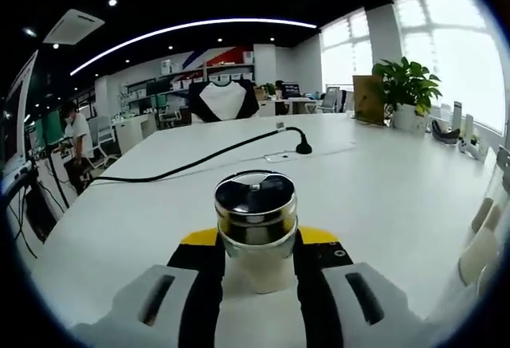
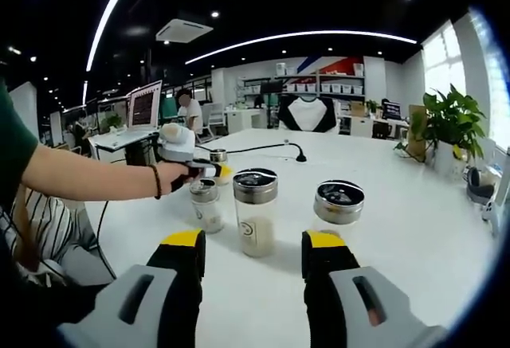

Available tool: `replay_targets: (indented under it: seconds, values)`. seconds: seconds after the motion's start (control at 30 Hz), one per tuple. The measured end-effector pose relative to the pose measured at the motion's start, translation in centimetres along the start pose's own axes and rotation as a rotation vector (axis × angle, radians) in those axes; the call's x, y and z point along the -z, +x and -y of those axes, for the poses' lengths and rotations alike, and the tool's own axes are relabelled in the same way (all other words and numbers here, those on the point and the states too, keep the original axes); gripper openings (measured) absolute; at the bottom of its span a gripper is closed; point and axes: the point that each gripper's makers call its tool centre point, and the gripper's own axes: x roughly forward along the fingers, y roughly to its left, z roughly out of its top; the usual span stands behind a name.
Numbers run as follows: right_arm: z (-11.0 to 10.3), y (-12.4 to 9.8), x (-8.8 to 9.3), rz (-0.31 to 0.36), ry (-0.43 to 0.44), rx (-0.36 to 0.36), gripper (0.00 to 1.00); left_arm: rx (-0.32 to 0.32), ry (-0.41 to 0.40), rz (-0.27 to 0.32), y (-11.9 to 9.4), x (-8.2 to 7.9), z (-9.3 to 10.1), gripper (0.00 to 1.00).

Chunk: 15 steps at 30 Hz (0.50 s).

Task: Rotate the seasoning bottle until the label or dispensing opening points toward the visible target arrow and the bottle remains upright within the marked orientation range

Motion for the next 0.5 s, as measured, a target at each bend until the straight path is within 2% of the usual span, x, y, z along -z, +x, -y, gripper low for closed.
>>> replay_targets:
  seconds: [0.5]
  values:
    - [0.2, -0.3, 0.1, -0.001, 0.001, 0.008, 0.48, 0.01, 0.015, 0.006, -1.4, 0.7, 0.2, 0.35]
